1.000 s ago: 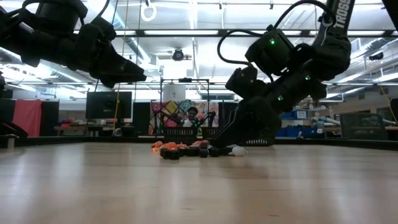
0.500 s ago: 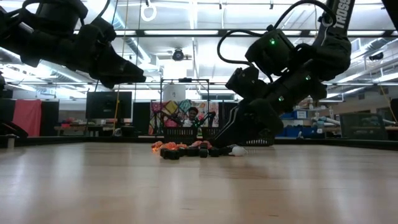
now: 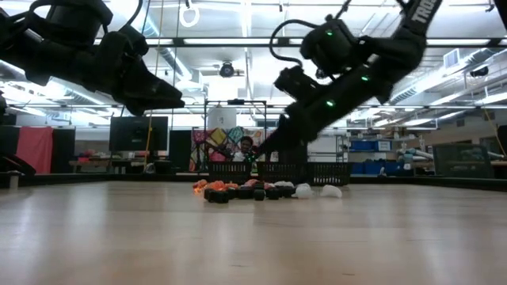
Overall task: Sort game pieces by color
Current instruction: Put the black game piece into the center black basket
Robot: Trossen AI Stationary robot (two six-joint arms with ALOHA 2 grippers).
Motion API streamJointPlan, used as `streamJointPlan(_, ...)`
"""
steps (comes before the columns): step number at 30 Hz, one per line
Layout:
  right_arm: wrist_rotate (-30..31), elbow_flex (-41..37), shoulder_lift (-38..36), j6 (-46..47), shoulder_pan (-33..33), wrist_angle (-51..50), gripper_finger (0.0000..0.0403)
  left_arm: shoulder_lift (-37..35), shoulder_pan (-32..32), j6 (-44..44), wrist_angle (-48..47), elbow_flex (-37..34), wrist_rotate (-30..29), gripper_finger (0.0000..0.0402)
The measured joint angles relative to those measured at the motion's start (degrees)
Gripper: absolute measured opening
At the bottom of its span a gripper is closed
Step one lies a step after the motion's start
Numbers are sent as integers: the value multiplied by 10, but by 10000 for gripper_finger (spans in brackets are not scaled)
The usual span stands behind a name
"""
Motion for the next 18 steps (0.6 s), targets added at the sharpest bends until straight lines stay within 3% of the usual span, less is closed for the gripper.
streamJointPlan(4, 9, 50, 0, 26, -47, -82, 55, 0, 0, -16, -6, 0, 0, 167)
streamJointPlan(9, 74, 106, 0, 63, -105, -181, 55, 0, -2, -31, -18, 0, 0, 167)
streamJointPlan(18, 33, 143, 0, 52, -191, -206, 56, 0, -6, -23, -24, 0, 0, 167)
